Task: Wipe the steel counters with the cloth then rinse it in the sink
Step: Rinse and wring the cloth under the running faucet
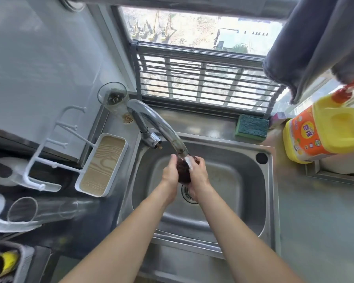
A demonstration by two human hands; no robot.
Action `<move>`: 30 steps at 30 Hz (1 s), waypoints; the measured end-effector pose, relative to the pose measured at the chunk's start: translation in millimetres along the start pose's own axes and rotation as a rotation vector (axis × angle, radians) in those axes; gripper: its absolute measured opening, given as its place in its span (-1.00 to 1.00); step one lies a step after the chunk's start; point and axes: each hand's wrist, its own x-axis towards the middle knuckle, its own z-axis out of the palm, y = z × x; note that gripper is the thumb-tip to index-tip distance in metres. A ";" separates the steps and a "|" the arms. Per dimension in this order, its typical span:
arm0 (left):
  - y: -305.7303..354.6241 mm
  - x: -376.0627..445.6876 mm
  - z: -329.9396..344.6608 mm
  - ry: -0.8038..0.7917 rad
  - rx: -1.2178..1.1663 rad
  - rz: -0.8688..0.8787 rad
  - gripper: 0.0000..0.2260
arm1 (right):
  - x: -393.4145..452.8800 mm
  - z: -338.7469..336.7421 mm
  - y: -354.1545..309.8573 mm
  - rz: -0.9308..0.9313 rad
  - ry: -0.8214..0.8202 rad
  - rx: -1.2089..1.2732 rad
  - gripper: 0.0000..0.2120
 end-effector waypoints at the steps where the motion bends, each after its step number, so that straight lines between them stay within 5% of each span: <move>1: -2.0 3.7 -2.4 -0.021 -0.025 -0.035 -0.49 | 0.5 -2.2 1.8 0.020 -0.032 0.014 -0.69; 4: 6.6 3.4 -7.0 0.037 0.015 -0.064 -0.53 | 5.0 -10.5 2.5 0.036 -0.015 0.024 -0.62; 10: 40.7 17.0 -17.7 0.184 -0.235 0.035 -0.59 | -3.2 -24.1 0.4 0.006 -0.134 0.104 -0.83; 17: 51.4 32.7 -4.6 0.290 -0.507 -0.053 -0.65 | 12.0 -32.4 17.2 -0.393 -0.029 -0.377 -0.85; 23: 58.5 27.3 4.6 0.363 -0.448 -0.034 -0.62 | 15.8 -42.7 30.7 -0.489 -0.023 -0.561 -0.74; 28: 43.0 20.3 -13.7 0.214 -0.356 0.046 -0.59 | 15.5 -48.7 34.3 -0.471 0.005 -0.542 -0.74; 30: 26.0 16.9 -21.8 0.078 -0.147 0.055 -0.55 | 14.9 -45.4 32.3 -0.465 0.009 -0.491 -0.71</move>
